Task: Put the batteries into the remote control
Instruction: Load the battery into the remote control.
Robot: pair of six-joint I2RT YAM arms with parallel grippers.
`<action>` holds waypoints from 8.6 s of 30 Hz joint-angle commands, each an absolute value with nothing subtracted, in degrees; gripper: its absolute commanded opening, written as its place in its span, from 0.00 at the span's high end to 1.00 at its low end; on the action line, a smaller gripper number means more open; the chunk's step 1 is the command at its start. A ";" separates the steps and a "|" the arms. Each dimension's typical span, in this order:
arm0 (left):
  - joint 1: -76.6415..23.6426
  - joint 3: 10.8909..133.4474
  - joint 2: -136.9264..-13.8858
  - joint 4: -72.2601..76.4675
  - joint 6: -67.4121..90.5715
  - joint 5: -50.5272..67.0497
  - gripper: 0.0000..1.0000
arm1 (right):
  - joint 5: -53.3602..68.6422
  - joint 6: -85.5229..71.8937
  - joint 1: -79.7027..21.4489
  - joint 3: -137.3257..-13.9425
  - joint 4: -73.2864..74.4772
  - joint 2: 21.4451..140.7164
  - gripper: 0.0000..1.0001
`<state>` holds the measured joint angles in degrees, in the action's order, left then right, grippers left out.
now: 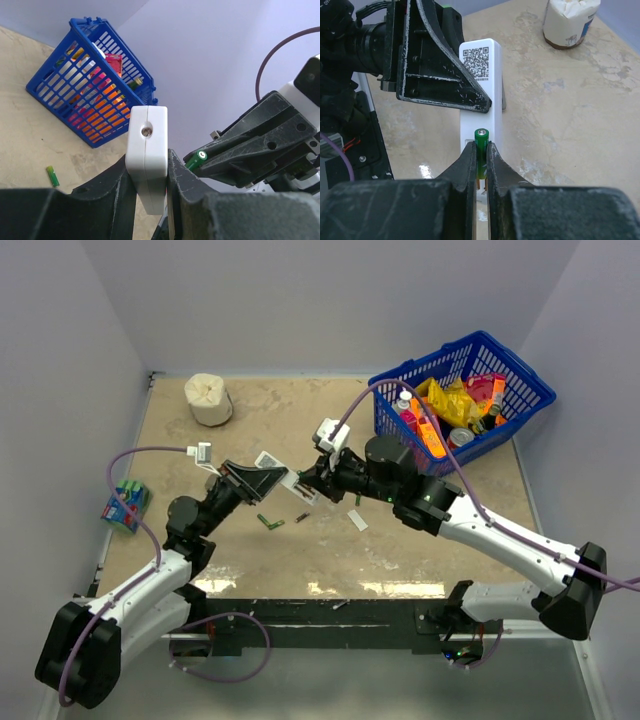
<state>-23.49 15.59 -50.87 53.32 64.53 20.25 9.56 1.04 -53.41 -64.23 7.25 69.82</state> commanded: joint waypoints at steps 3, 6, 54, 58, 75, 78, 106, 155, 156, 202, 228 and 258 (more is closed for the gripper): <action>-23.12 17.40 -50.54 60.11 67.14 19.69 1.00 | 11.78 0.44 -54.40 -64.42 3.07 70.49 1.00; -23.12 17.49 -50.71 60.73 68.02 19.16 1.00 | 11.95 0.44 -54.49 -64.07 2.99 70.57 1.00; -23.12 18.10 -48.95 59.68 69.70 16.96 1.00 | 10.46 2.46 -54.67 -66.88 12.83 74.27 0.81; -23.12 18.46 -48.78 58.98 69.08 17.14 1.00 | 10.20 2.64 -54.67 -67.15 13.18 74.44 0.84; -23.12 17.84 -47.72 60.46 71.80 16.79 1.00 | 10.99 0.44 -54.58 -62.67 7.13 71.63 0.91; -23.12 17.84 -47.99 61.61 73.12 16.88 1.00 | 10.99 0.44 -54.67 -60.65 3.61 70.40 0.92; -23.12 18.19 -46.58 61.44 76.90 17.67 1.00 | 11.07 -0.26 -54.67 -55.63 -2.20 68.11 0.87; -23.12 19.51 -43.41 50.28 75.59 17.05 1.00 | 6.59 1.85 -54.67 -76.64 22.32 70.13 0.45; -23.12 19.77 -43.68 50.10 75.59 17.31 1.00 | 6.94 1.93 -54.67 -77.68 22.67 71.01 0.45; -23.12 25.05 -47.02 45.00 73.65 20.13 1.00 | 12.13 4.66 -54.67 -86.92 31.20 79.45 0.60; -23.12 25.31 -46.94 45.00 73.92 21.18 1.00 | 11.51 4.48 -53.88 -90.09 31.73 80.07 0.64; -23.12 25.93 -46.93 46.05 74.35 20.13 1.00 | 13.71 5.45 -53.17 -85.08 30.85 80.25 0.85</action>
